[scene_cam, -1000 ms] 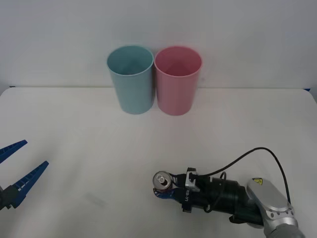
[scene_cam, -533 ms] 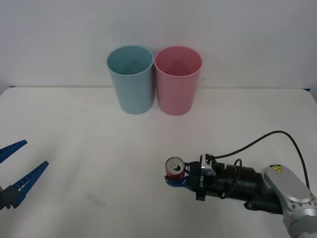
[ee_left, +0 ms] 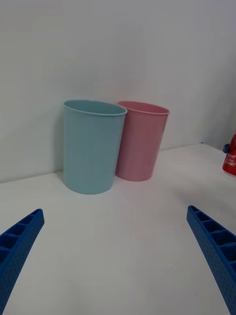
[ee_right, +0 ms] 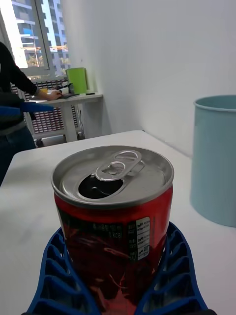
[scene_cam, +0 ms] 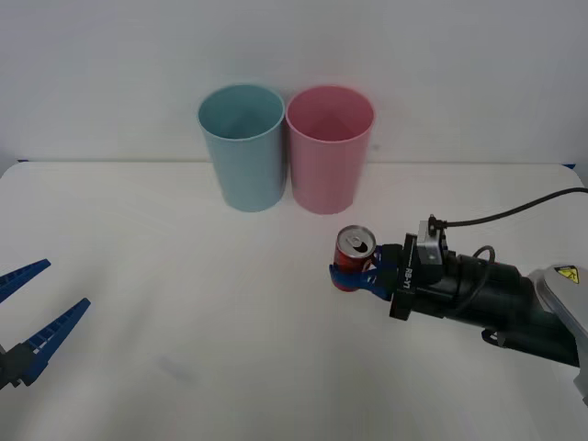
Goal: Grasp the object on the table and drop it into the matching bin: aluminum can to the light blue bin, PET bottle to the pink bin.
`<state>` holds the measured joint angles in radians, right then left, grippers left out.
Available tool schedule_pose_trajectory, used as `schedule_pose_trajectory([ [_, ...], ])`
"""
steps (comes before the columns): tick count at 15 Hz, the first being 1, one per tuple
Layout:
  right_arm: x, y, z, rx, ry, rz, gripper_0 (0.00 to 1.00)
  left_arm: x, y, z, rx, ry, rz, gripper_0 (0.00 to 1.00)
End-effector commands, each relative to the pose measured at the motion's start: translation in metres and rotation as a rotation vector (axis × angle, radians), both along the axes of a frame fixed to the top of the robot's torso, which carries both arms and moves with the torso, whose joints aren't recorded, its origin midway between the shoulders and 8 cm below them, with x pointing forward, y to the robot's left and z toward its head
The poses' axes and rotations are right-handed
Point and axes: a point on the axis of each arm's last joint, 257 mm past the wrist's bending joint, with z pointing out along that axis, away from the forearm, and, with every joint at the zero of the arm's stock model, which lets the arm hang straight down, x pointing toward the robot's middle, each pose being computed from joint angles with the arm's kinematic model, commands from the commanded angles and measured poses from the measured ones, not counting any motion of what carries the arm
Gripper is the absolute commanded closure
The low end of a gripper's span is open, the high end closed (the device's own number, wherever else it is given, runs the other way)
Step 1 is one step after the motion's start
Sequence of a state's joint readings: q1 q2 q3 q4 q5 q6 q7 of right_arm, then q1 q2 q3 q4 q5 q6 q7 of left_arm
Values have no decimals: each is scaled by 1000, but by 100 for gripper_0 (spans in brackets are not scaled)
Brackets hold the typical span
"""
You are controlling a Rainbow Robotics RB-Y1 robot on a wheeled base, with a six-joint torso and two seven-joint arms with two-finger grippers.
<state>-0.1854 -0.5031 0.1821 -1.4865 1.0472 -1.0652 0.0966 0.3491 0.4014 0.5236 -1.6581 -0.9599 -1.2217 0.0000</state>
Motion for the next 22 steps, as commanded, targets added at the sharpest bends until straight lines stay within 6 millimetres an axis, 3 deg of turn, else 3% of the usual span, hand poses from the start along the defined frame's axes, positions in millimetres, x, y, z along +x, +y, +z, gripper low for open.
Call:
schedule_pose_trajectory([
  [1,11,-6,39,40,-7,-2,100,0,0,0,0,0,0,0],
  [4,26,-10,80,86,-9,-58,100,0,0,0,0,0,0,0],
  [9,47,10,133,131,5,-143,100,0,0,0,0,0,0,0],
  [13,69,54,160,141,11,-122,100,0,0,0,0,0,0,0],
  [18,113,111,183,137,15,-99,100,0,0,0,0,0,0,0],
  [22,147,150,188,118,30,-120,100,0,0,0,0,0,0,0],
])
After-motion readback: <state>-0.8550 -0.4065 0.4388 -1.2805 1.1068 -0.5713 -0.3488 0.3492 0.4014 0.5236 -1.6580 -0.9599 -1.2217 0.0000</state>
